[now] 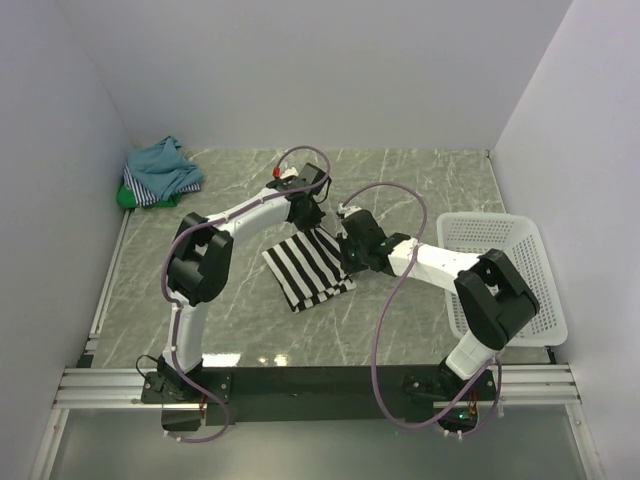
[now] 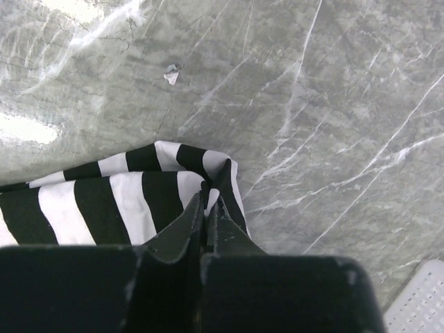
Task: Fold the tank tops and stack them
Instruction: Fold the tank top
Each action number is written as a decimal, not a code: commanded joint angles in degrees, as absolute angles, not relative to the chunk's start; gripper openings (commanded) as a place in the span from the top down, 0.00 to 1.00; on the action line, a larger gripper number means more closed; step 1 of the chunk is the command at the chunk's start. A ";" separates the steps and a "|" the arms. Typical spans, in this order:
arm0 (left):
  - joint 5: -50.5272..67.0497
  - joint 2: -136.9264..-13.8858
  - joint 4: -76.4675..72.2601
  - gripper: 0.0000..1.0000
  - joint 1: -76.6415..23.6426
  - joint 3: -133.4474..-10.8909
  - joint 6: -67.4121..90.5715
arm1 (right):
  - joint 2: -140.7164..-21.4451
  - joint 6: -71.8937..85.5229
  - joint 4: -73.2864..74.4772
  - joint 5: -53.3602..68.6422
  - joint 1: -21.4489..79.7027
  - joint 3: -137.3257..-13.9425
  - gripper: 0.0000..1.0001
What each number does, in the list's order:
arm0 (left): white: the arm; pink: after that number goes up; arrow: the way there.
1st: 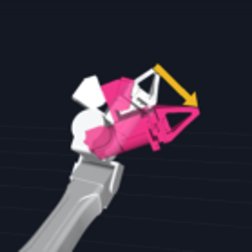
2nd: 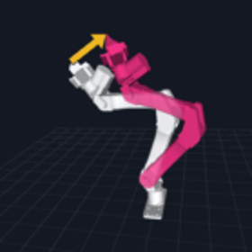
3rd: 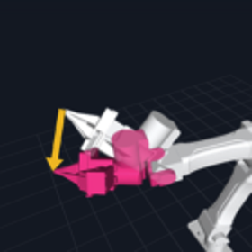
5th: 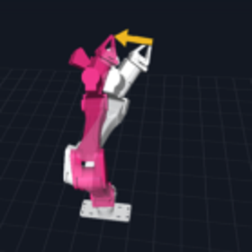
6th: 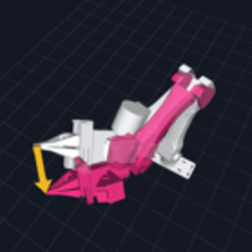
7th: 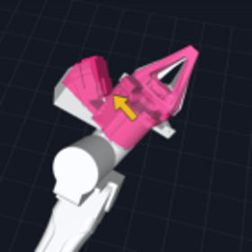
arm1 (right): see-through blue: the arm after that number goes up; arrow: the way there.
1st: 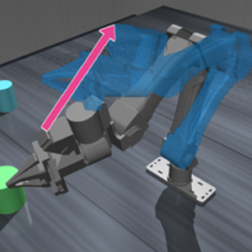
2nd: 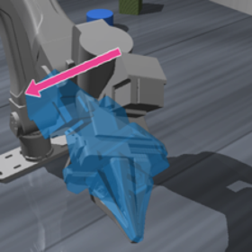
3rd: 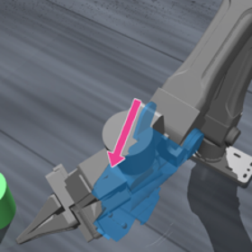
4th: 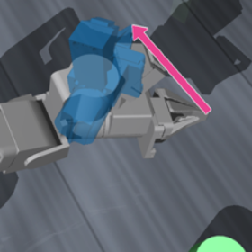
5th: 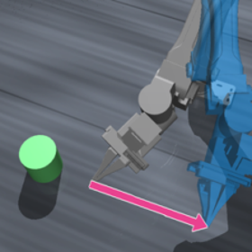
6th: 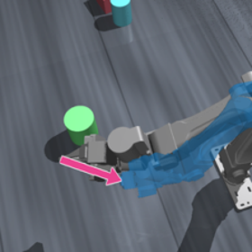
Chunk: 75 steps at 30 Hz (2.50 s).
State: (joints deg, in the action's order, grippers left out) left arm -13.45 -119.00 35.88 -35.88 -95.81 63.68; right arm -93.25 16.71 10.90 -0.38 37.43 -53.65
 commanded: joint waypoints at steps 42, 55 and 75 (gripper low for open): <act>-14.15 -56.43 36.38 0.99 -12.05 -44.04 51.77 | -113.81 42.01 44.03 -9.49 72.59 -105.98 1.00; -14.33 -51.33 36.74 0.99 -3.17 -40.17 53.44 | -123.05 44.03 48.43 -8.00 75.76 -120.23 1.00; -13.97 -53.70 32.87 0.99 3.25 -46.75 51.60 | -120.24 48.43 29.10 3.42 77.43 -111.10 1.00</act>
State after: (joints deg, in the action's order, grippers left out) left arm -12.97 -53.58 38.52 2.66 -41.06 54.54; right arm -123.79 48.53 32.99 -2.11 76.47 -111.74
